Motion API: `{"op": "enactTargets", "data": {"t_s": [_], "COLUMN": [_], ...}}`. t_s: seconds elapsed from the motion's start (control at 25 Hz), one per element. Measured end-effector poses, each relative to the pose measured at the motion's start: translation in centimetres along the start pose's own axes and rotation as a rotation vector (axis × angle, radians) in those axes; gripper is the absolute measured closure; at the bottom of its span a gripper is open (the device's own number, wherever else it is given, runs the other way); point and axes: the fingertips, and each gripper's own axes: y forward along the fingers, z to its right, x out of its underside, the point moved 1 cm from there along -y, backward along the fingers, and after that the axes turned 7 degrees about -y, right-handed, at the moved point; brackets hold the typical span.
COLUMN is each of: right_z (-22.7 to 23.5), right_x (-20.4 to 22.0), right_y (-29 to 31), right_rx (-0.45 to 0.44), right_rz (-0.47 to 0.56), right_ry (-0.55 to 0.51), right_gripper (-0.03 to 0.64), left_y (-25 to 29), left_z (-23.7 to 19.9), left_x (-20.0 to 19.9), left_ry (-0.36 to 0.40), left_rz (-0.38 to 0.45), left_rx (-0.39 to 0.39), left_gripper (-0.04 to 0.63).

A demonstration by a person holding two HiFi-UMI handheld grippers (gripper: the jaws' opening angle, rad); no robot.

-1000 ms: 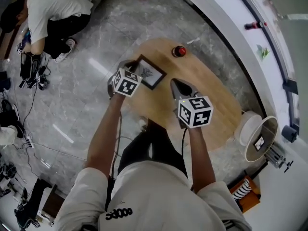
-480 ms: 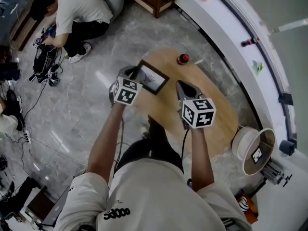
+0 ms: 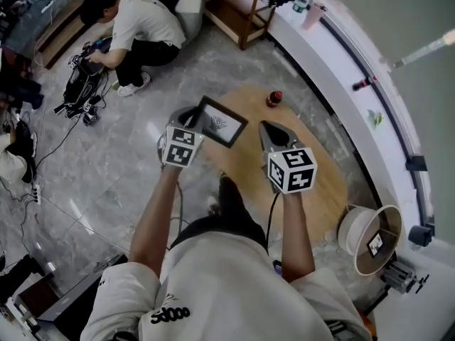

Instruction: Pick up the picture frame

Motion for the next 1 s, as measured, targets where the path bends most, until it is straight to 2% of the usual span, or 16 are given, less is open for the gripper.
{"op": "enactTargets", "data": {"t_s": [0.52, 1.0], "right_z": [-5.6, -10.8], "right_x": [-4.8, -9.4], "right_y": [-6.2, -11.5], "right_rx": [-0.043, -0.054], "right_rz": [0.124, 0.232], "right_ry": [-0.14, -0.275], "right_gripper": [0.615, 0.615], "left_y": [-12.5, -21.8], "left_z": [1.2, 2.1], "left_x": [-5.8, -7.7], "left_ry": [0.039, 0.07], "left_rz": [0.202, 0.331], "left_rx": [-0.089, -0.129], "left_gripper": [0.522, 0.522]}}
